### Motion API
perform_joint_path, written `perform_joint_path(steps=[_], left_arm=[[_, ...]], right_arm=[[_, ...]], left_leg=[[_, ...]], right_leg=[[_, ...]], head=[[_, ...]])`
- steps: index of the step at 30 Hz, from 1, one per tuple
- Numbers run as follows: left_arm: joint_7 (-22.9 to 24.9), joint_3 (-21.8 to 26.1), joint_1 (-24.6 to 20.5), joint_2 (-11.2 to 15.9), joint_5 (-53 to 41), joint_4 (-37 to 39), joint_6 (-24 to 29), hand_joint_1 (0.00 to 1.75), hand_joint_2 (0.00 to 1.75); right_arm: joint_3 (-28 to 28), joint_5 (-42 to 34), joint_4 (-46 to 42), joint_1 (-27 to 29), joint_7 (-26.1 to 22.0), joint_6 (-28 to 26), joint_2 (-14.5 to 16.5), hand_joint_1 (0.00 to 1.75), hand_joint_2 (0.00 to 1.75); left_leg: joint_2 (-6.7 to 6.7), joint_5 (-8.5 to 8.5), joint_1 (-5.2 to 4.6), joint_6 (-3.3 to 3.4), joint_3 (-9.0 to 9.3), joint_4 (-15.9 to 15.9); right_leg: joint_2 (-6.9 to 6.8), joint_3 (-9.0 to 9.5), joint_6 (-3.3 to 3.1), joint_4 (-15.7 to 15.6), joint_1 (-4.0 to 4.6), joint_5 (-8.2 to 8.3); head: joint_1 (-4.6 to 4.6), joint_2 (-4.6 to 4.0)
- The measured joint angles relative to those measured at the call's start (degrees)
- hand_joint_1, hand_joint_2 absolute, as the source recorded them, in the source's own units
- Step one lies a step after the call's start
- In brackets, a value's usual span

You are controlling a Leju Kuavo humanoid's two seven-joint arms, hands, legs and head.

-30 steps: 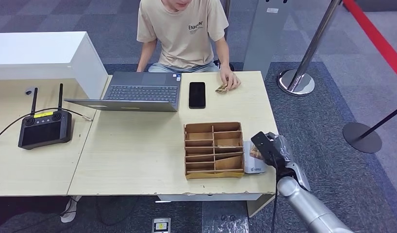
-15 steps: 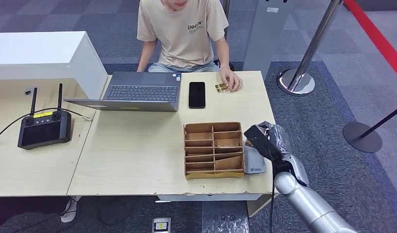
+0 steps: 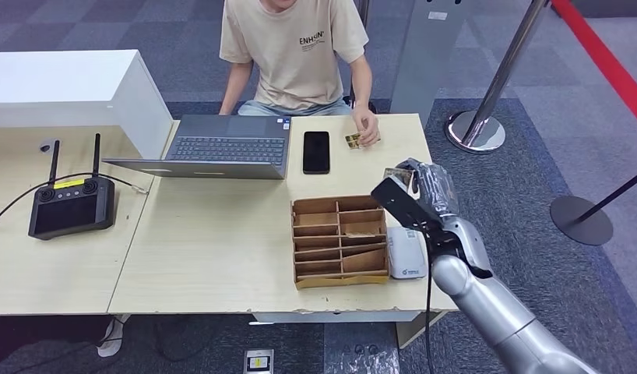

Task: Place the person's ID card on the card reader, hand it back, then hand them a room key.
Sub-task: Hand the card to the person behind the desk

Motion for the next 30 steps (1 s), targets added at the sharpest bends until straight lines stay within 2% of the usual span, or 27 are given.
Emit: perform_joint_path(steps=[8, 13, 18, 24, 30], left_arm=[[0.6, 0.0, -0.9, 0.1, -2.1, 0.0, -1.3, 0.0, 0.0], [0.9, -0.1, -1.5, 0.0, -3.3, 0.0, -2.0, 0.0, 0.0], [1.3, -0.1, -2.1, -0.2, -4.6, 0.0, -2.6, 0.0, 0.0], [1.8, -0.3, -2.9, -0.4, -7.0, 0.0, -3.9, 0.0, 0.0], [1.8, -0.5, -3.1, -0.4, -8.1, 0.0, -4.0, 0.0, 0.0]], right_arm=[[2.5, 10.4, -3.7, -7.9, 1.3, 1.8, 2.1, 1.75, 1.75], [4.3, 18.3, -2.8, -11.7, 1.9, 0.5, 3.7, 1.75, 1.75], [5.9, 26.4, 0.0, -14.8, 2.2, -0.7, 5.0, 1.75, 1.75], [10.1, 43.4, 5.8, -18.6, 2.3, 1.9, 6.5, 1.75, 1.75], [13.4, 49.8, 11.0, -20.5, 2.0, 1.6, 7.9, 1.75, 1.75]], left_leg=[[-0.01, 0.0, 0.0, 0.0, 0.0, 0.0], [-0.01, 0.0, 0.0, -0.01, -0.02, 0.0], [-0.01, 0.0, 0.0, 0.0, -0.05, 0.0], [-0.04, 0.0, 0.0, -0.01, -0.06, 0.0], [-0.04, 0.0, 0.01, -0.01, -0.08, 0.0]], right_leg=[[0.0, 0.0, 0.0, 0.0, 0.0, 0.0], [0.0, -0.01, 0.0, 0.0, 0.0, 0.0], [0.0, -0.03, 0.0, 0.0, 0.0, 0.0], [-0.02, -0.04, 0.0, 0.0, 0.0, 0.0], [-0.01, -0.07, 0.0, 0.0, 0.0, 0.0]], head=[[-0.01, 0.0], [-0.01, 0.0], [0.01, 0.0], [0.0, 0.0], [-0.01, 0.0]])
